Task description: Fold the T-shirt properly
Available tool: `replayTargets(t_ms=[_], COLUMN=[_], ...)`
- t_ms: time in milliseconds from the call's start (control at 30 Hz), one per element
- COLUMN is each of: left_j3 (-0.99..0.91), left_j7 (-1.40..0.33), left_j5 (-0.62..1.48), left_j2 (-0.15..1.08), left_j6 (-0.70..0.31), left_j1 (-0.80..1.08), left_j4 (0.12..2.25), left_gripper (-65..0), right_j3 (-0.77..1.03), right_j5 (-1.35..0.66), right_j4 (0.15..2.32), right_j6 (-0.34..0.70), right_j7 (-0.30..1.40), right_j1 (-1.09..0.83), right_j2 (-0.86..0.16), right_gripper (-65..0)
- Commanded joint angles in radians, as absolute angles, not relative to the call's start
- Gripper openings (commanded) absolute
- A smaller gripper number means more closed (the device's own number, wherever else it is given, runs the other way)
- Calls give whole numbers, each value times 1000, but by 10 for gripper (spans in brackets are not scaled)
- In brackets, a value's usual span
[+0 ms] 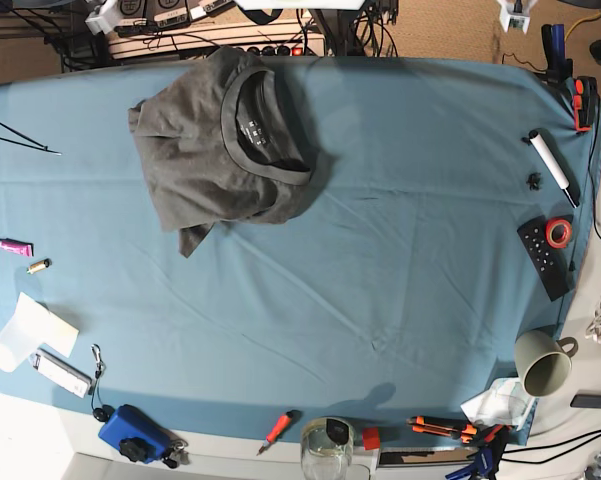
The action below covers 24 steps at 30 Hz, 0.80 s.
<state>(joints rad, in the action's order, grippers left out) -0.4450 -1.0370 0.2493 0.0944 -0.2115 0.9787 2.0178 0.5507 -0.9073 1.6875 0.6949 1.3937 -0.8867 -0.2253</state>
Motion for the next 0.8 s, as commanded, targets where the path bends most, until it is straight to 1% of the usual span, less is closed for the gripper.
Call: replayTargets(t_ms=[0, 133, 267, 333, 567, 667, 767], left_j3=[-448, -448, -447, -447, -447, -447, -447], left_j7=[-1027, -1009, -971, -933, -834, -763, -679], left_j5=[250, 251, 243, 213, 143, 77, 7], left_j2=[97, 97, 97, 97, 97, 97, 97], left_j6=[-213, -238, -239, -262, -268, -280, -290], left_j1=[989, 916, 826, 780, 602, 538, 490], left_j4=[1995, 1857, 1701, 1603, 1221, 1085, 978], left_gripper=[-650, -650, -650, -650, -650, -650, -650], right_j3=[529, 417, 342, 303, 153, 79, 5], right_j5=[-881, -760, -686, -623, -372, -261, -171], right_j4=[1667, 1547, 1417, 1345, 1052, 942, 861], right_j6=[698, 698, 698, 698, 698, 698, 653], right_j7=[1396, 1344, 1257, 1211, 947, 838, 752], right_j1=[-896, -838, -741, -686, -511, -449, -395], right_j2=[-252, -286, -286, -286, -286, -286, -286], right_gripper=[-638, -638, -638, -638, -638, -638, -638])
